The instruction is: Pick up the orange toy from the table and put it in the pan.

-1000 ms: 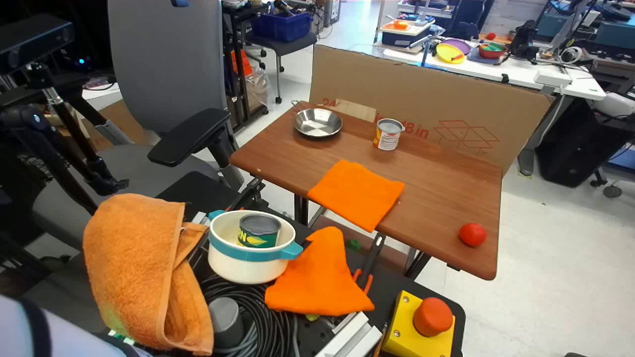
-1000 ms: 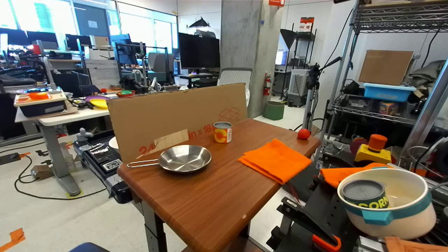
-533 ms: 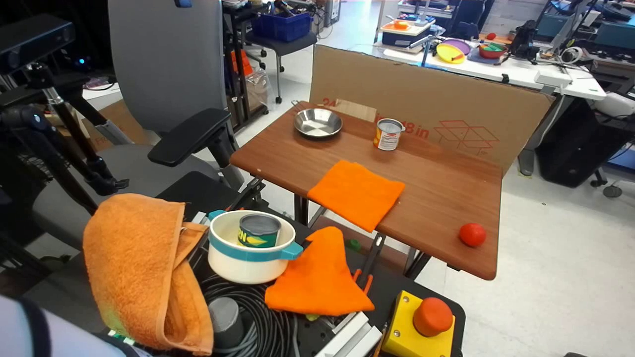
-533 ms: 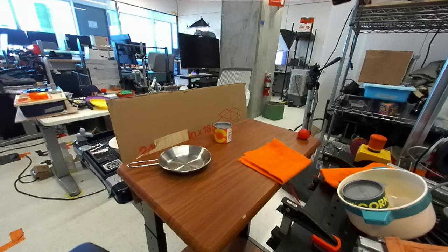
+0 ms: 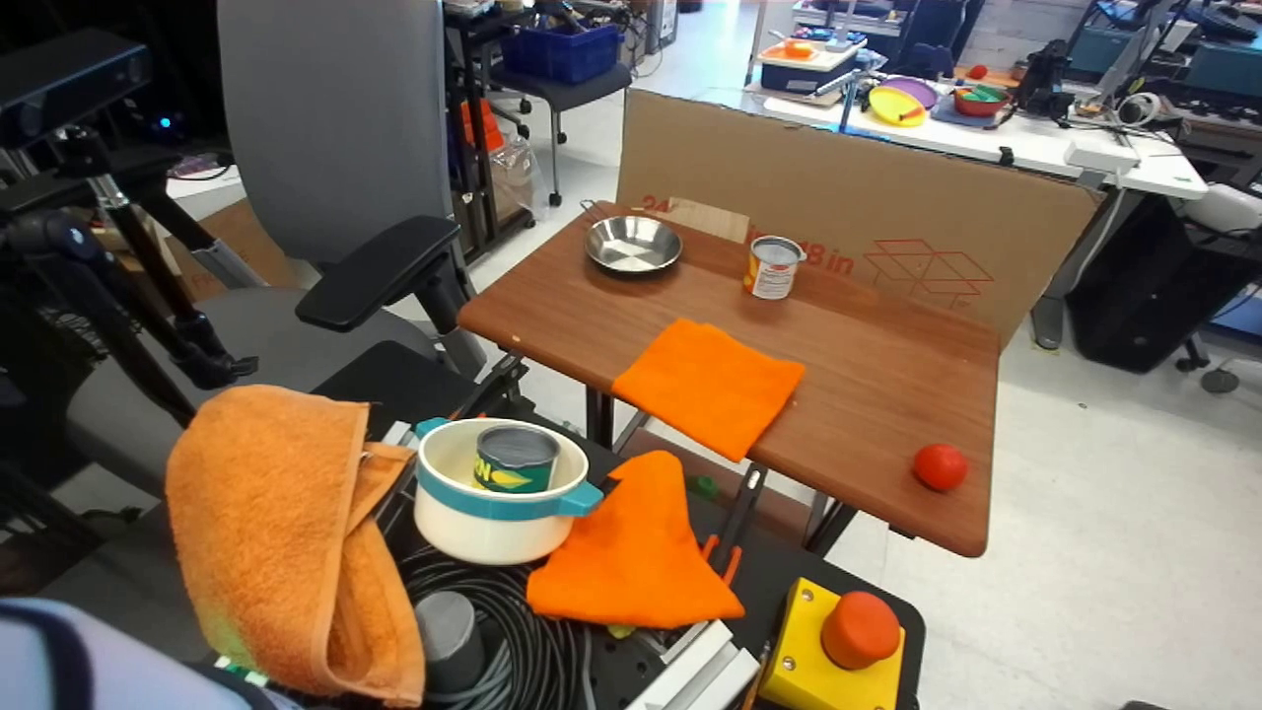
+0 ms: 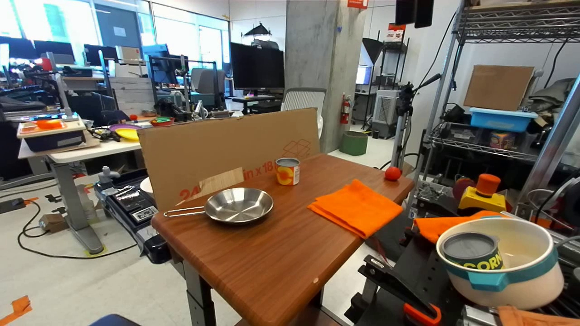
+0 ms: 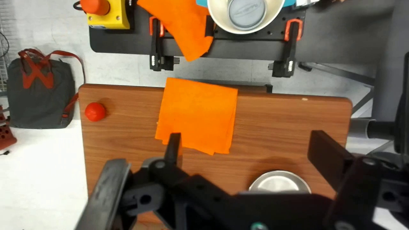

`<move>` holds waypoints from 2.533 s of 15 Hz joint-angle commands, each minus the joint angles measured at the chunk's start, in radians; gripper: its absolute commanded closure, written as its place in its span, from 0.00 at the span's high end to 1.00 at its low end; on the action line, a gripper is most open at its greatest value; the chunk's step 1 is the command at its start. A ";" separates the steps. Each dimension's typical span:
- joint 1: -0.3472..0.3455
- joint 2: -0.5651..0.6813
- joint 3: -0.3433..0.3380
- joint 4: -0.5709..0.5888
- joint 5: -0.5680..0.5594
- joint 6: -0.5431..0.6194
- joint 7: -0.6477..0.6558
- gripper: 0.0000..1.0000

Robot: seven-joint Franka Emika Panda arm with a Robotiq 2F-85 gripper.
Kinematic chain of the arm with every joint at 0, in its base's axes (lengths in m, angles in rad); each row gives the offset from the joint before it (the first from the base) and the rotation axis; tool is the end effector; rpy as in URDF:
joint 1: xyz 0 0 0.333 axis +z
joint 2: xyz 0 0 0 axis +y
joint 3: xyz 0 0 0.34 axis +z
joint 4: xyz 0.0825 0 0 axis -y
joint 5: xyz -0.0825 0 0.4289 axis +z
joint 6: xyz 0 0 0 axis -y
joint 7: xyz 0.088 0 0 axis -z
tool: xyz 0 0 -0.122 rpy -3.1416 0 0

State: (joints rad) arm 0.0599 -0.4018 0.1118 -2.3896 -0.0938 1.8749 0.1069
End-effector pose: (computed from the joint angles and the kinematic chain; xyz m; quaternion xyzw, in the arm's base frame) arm 0.4373 0.0684 0.4484 0.9952 0.0432 -0.0485 0.0728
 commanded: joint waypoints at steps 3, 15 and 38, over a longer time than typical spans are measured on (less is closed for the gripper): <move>-0.134 0.005 -0.188 -0.035 -0.061 0.159 -0.147 1.00; -0.292 0.368 -0.439 0.089 0.041 0.417 -0.418 1.00; -0.335 1.049 -0.305 0.443 0.129 0.457 -0.339 0.75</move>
State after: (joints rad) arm -0.2590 0.6013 -0.2101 -1.9970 0.0717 2.3452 -0.2642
